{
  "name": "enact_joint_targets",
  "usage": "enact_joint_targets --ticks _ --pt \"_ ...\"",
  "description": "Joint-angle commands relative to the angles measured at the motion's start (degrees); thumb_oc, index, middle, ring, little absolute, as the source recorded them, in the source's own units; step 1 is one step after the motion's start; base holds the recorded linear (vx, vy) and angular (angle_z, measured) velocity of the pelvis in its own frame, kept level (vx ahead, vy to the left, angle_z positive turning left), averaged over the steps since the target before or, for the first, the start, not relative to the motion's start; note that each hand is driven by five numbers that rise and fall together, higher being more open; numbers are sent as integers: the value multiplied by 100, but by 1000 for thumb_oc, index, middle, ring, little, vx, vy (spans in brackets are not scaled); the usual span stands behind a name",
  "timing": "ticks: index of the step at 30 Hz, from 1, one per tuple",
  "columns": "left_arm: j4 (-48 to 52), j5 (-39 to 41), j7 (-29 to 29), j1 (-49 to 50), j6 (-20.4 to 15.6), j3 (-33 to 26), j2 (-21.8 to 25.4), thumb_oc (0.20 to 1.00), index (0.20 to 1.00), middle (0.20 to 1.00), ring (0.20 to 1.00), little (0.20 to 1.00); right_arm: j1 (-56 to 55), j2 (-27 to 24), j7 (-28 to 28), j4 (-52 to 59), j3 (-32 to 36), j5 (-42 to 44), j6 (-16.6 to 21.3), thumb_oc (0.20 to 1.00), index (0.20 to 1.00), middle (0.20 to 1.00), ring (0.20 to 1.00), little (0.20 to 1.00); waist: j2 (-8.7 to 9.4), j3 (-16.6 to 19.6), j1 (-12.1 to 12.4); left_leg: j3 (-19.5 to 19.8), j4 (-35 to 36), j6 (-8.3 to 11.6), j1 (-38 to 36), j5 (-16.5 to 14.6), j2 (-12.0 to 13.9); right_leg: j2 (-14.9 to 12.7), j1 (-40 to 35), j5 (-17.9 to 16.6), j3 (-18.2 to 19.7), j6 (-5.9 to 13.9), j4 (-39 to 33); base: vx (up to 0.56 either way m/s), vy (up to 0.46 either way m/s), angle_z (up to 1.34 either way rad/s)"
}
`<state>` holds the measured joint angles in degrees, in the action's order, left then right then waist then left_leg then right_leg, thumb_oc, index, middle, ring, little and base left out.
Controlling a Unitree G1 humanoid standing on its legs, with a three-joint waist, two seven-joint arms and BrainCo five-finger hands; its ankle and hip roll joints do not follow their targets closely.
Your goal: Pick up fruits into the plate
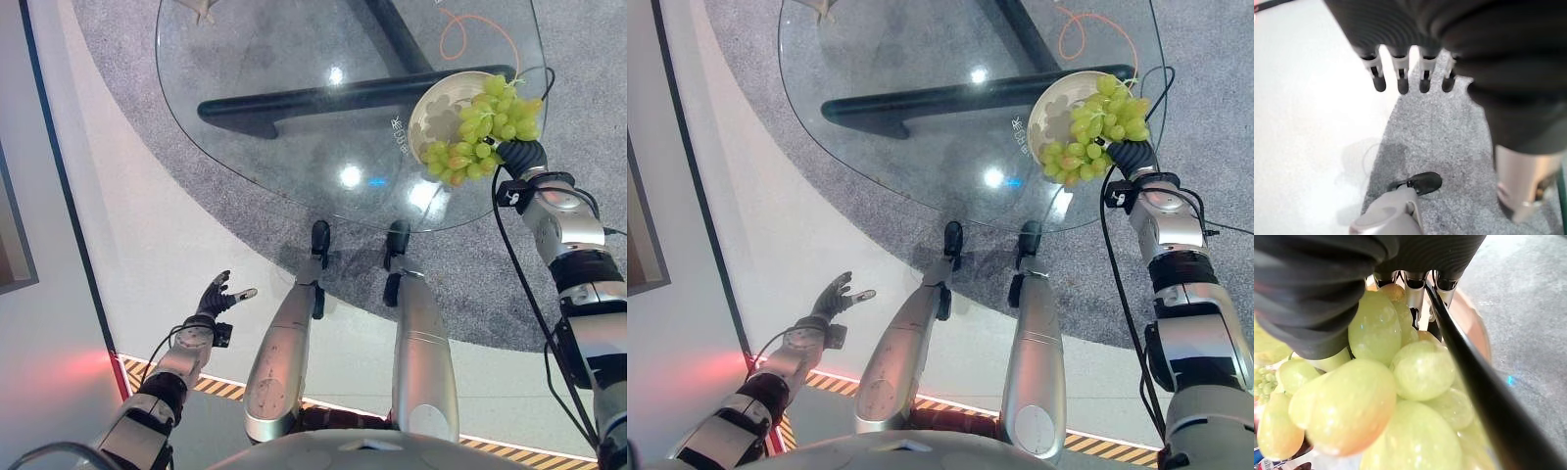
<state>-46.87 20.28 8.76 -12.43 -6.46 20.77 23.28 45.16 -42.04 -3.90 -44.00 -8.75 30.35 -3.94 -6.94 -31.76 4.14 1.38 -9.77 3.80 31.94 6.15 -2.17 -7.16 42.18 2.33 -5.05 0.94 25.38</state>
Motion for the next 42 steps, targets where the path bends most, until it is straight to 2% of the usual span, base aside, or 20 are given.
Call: enact_joint_targets --ticks 1,3,4,5,6,17,28,36,42 --pt "51 187 132 294 -64 223 53 1000 1000 1000 1000 1000 224 -425 184 -97 -202 -28 -93 200 200 200 200 200 -395 197 -47 -104 -910 -147 411 -692 -234 108 -145 93 -322 120 -70 0 0 0" --pt "72 203 125 287 -73 245 70 1000 1000 1000 1000 1000 278 -421 205 -205 -216 -42 -95 200 200 200 200 200 -411 197 -30 -98 -918 -154 447 -689 -236 112 -106 96 -326 117 -52 0 0 0" --pt "135 245 134 291 -69 284 99 1000 1000 1000 1000 1000 333 -437 251 -280 -235 -48 -145 354 354 354 354 354 -428 197 -11 -98 -926 -158 500 -682 -237 117 -53 97 -338 115 -35 -31 -20 2" --pt "160 272 147 274 -68 318 101 1000 1000 1000 1000 1000 403 -433 292 -383 -254 -68 -162 805 805 805 805 805 -440 197 2 -99 -935 -163 538 -677 -240 123 -11 94 -340 112 -19 -37 -22 1" --pt "191 288 139 281 -72 328 105 1000 1000 1000 1000 1000 422 -428 338 -408 -264 -67 -156 1000 1000 1000 1000 1000 -451 197 11 -98 -934 -166 569 -665 -245 131 25 90 -342 110 -7 -31 -17 2" --pt "296 332 133 282 -108 387 167 1000 1000 1000 1000 1000 529 -417 615 -249 -371 -193 -199 1000 1000 1000 1000 1000 -438 197 26 -83 -883 -195 652 -613 -246 182 147 31 -345 122 -4 0 0 0" --pt "280 382 144 285 -118 350 194 1000 1000 1000 1000 1000 431 -412 871 -133 -317 -140 7 1000 1000 1000 1000 1000 -355 197 -11 -81 -749 -223 462 -593 -233 230 -8 -34 -333 142 -133 0 0 0" --pt "97 303 71 337 -130 145 165 1000 1000 1000 1000 1000 -73 -286 1095 288 -76 -90 224 1000 1000 1000 1000 1000 -141 197 -93 -97 -575 -253 23 -620 -187 280 -429 -66 -327 147 -319 2 8 -2" --pt "-171 155 -45 330 -28 -72 167 1000 1000 1000 1000 1000 -606 -195 1049 333 183 16 466 1000 1000 1000 1000 1000 107 197 -157 -93 -483 -273 -543 -705 -136 284 -1022 -79 -335 159 -495 21 1 -1"
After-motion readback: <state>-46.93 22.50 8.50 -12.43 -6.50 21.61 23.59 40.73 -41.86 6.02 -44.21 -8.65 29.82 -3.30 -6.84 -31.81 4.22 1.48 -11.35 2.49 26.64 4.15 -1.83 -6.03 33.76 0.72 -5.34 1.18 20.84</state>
